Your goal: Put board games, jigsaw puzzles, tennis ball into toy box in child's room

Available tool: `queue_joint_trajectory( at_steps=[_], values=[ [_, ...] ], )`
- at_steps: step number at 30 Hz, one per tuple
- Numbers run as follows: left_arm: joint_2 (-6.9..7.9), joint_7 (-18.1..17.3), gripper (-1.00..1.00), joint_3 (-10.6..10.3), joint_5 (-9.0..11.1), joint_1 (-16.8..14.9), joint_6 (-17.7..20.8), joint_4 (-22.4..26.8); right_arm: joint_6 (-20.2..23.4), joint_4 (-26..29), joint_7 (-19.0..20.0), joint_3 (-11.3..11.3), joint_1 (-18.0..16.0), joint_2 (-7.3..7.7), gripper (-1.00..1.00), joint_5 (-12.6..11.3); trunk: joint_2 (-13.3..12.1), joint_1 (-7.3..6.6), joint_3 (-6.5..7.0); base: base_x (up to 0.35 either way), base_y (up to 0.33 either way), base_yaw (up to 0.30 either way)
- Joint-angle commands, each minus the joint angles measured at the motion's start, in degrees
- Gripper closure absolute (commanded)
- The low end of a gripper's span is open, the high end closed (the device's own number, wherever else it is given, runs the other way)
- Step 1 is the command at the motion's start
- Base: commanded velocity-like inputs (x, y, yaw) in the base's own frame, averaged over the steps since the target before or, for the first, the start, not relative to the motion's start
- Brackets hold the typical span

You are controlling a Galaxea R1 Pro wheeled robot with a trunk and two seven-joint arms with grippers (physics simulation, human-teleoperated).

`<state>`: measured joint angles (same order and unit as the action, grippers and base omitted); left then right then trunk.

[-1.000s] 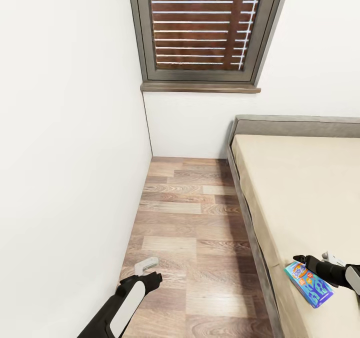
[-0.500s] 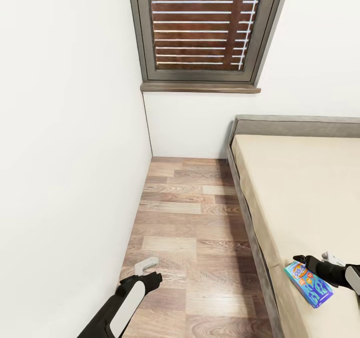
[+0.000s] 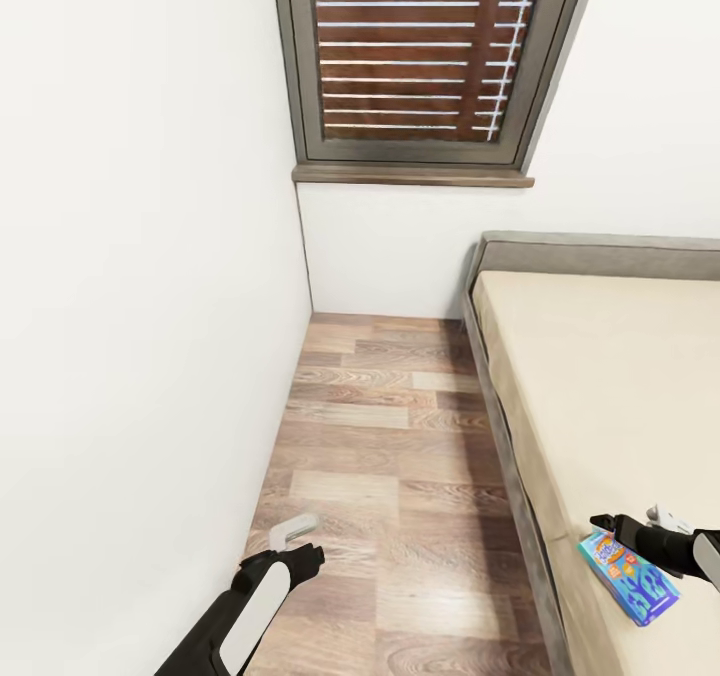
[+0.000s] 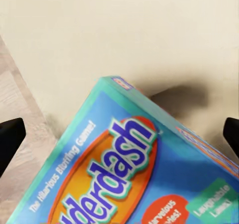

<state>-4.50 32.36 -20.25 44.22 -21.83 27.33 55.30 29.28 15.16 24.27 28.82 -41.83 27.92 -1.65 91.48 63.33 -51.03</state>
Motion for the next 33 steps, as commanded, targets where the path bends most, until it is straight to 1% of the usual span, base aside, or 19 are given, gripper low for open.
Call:
queue_joint_trajectory(
  at_steps=[1,11,33],
  values=[
    [0.01,0.51,-1.0,-0.14,0.51,-0.05,0.03,0.05,0.66,0.05,0.25,0.54,-0.01,-0.41,-1.0,-1.74,0.02,0.01,-0.04,0.0,0.0,0.154],
    [0.01,0.51,-1.0,-0.14,0.51,-0.04,0.04,0.05,0.68,0.05,0.25,0.54,-0.01,-0.34,-1.0,-1.77,0.02,0.01,-0.04,0.0,0.0,0.073],
    [0.01,0.51,-1.0,-0.14,0.51,-0.02,0.06,0.05,0.69,0.13,0.25,0.54,-0.01,-0.32,-1.0,-1.78,0.02,0.01,-0.04,0.0,0.0,0.009]
  ],
)
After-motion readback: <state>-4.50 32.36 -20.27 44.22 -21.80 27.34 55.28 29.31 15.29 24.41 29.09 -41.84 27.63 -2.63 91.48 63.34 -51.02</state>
